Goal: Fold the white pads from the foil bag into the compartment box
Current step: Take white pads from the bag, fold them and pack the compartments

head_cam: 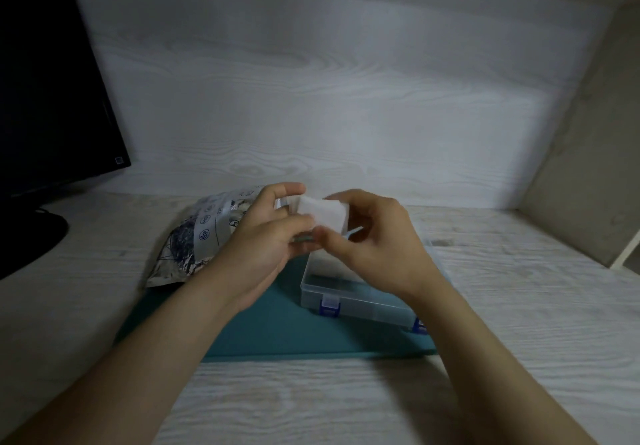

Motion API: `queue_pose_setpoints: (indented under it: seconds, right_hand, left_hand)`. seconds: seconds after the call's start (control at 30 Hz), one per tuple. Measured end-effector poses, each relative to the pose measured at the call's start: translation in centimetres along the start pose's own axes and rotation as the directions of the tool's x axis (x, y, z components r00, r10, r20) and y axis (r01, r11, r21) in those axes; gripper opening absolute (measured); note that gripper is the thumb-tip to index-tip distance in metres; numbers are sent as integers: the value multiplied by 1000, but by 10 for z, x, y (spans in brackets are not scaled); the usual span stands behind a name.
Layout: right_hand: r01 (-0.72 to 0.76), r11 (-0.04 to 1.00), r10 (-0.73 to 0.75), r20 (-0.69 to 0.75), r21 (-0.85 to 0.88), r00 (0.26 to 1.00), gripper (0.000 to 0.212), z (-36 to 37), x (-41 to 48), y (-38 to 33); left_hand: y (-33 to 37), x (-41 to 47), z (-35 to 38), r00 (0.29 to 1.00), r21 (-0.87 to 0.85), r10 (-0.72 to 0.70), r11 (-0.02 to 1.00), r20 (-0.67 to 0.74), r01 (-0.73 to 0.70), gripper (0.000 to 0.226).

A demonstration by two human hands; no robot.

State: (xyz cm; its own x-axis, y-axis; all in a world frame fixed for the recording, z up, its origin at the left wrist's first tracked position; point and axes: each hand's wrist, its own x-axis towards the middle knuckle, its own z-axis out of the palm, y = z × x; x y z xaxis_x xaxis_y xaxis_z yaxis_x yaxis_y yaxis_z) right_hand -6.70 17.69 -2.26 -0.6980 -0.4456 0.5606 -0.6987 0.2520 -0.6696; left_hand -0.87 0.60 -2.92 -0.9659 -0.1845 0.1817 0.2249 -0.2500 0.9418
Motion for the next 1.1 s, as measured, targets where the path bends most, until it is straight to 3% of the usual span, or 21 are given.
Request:
queue_pose_setpoints:
  seconds: [0.1, 0.17, 0.23, 0.4, 0.47, 0.57, 0.7, 1.1]
  right_hand:
    - [23, 999, -19, -102, 39, 995, 23, 0, -4, 5]
    - [119, 988, -138, -214, -97, 967, 25, 2, -7, 6]
    - [225, 933, -300, -263, -279, 917, 29, 5, -8, 10]
    - [351, 758, -484, -114, -550, 867, 23, 10, -10, 11]
    - [350, 800, -436, -72, -487, 897, 31, 8, -13, 8]
    - [225, 922, -251, -45, -314, 967, 61, 0, -15, 2]
    - [140, 972, -129, 71, -188, 989, 101, -6, -15, -1]
    - [174, 973, -166, 63, -149, 984, 78, -4, -18, -13]
  left_hand:
    - [-5, -2, 5, 998, 59, 70, 996, -5, -70, 36]
    - [-8, -3, 10, 997, 7, 71, 997, -21, -70, 38]
    - [-11, -5, 16, 998, -90, 41, 995, 53, -37, 39]
    - [-11, -8, 17, 980, -216, -61, 971, 189, 102, 53]
    - [-8, -7, 12, 978, -229, -90, 964, 187, 133, 47]
    - [-3, -6, 6, 973, -193, -160, 962, 167, 191, 43]
    - [0, -8, 5, 943, -125, -224, 958, 244, 260, 48]
    - [0, -10, 3, 930, -133, -202, 958, 308, 252, 47]
